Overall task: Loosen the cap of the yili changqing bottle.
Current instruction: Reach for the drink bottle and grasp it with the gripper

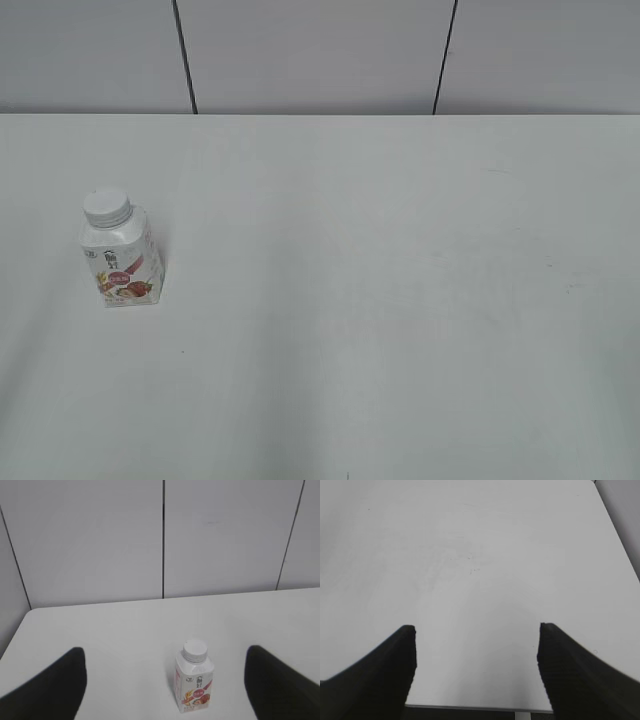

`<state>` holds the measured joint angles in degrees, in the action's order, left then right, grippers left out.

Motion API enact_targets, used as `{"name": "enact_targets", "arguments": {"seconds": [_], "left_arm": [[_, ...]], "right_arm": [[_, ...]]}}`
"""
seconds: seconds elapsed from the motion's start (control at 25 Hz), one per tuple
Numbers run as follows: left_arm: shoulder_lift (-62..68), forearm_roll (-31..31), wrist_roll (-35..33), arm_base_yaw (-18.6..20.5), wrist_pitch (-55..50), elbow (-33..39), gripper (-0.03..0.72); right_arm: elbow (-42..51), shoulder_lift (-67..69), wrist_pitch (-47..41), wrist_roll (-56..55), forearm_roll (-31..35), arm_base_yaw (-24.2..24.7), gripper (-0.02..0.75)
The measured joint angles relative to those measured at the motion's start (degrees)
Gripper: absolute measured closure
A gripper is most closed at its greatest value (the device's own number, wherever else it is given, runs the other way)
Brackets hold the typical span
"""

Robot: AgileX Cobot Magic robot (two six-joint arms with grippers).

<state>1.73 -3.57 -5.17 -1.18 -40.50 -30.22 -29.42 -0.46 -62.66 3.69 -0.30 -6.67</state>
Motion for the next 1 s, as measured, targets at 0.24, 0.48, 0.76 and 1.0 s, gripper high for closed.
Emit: {"name": "enact_targets", "arguments": {"seconds": [0.24, 0.48, 0.76, 1.0], "left_arm": [[5.5, 0.0, 0.0, 0.0, 3.1, 2.0, 0.106], [9.1, -0.2, 0.0, 0.0, 7.5, 2.0, 0.127], [16.5, -1.6, 0.0, 0.0, 27.4, 5.0, 0.162], [20.5, -2.4, 0.0, 0.0, 41.2, 13.0, 0.165]], "right_arm": [[0.0, 0.0, 0.0, 0.0, 0.3, 0.0, 0.146], [0.0, 0.0, 0.0, 0.0, 0.3, 0.0, 0.146], [0.0, 0.0, 0.0, 0.0, 0.0, 0.0, 0.146], [0.0, 0.0, 0.0, 0.0, 0.0, 0.0, 0.146]]}}
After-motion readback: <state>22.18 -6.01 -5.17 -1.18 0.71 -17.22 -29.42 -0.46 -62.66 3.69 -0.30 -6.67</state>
